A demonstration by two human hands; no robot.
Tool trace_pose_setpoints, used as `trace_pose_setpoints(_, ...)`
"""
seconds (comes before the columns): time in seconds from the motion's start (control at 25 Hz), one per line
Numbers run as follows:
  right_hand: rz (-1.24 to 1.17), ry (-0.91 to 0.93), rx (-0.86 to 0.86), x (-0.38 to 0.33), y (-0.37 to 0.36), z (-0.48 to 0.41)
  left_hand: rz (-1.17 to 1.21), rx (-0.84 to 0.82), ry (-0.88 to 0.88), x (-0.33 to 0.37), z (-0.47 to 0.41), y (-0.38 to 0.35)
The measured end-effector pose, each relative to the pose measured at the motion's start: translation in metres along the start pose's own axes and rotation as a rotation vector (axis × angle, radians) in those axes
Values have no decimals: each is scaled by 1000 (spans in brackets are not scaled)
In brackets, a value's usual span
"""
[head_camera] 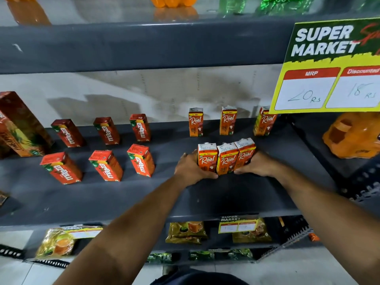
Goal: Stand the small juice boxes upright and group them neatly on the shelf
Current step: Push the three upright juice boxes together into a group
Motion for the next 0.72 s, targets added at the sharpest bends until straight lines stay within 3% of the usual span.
trace_pose_setpoints(0.24,-123,66,90,7,-9,17,69,75,-48,1,21,-15)
trace_pose_setpoints(0.72,-251,107,142,12,-15,78,120,56,-138,16,55,-37)
Point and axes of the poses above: each hand's wrist, its own z-axis away from the middle knuckle, its own y-axis out of the back of the hand, x = y × z, the point moved 5 cm from there along -z, towards the middle knuckle, and after that the axes turned 5 degrees about z, right-handed, at the moved point
